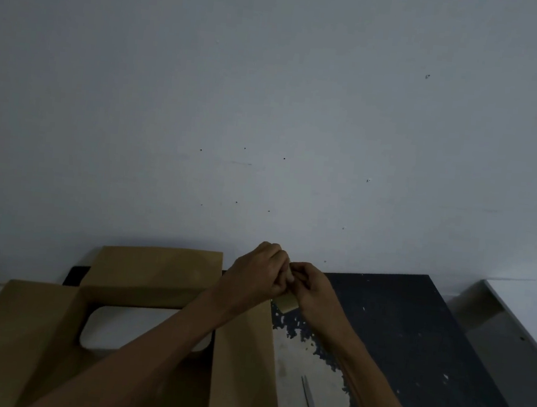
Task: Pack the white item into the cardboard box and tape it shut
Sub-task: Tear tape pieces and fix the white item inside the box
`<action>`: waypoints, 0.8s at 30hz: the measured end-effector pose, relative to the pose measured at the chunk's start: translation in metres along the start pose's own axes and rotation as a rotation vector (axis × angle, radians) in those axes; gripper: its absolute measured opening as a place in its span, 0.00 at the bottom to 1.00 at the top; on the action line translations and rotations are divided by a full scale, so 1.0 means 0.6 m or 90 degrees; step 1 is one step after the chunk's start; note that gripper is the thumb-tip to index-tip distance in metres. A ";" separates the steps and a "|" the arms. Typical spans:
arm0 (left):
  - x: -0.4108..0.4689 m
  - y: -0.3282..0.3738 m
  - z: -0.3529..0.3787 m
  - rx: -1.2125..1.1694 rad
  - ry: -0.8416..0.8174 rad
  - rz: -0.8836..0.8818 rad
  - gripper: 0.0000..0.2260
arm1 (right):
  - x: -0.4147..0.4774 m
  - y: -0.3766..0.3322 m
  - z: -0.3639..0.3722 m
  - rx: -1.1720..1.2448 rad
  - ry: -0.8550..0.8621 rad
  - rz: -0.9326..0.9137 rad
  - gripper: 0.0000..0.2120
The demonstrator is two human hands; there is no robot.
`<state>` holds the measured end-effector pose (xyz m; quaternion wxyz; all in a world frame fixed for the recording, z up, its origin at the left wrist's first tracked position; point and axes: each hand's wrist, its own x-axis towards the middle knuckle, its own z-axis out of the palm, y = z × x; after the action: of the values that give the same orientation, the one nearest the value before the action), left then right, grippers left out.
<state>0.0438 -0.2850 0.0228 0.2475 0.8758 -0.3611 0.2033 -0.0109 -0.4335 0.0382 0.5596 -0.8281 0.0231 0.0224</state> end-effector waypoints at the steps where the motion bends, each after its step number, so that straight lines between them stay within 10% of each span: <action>1: -0.002 0.001 0.001 -0.011 0.001 -0.006 0.07 | 0.002 0.000 -0.002 -0.003 0.003 -0.002 0.12; 24: -0.023 0.015 0.002 -0.262 0.126 -0.144 0.18 | 0.016 -0.014 0.000 0.186 0.120 0.032 0.10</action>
<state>0.0280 -0.2839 0.0173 0.4759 0.8177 -0.2685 0.1810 -0.0007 -0.4303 0.0455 0.6686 -0.7356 0.0993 -0.0453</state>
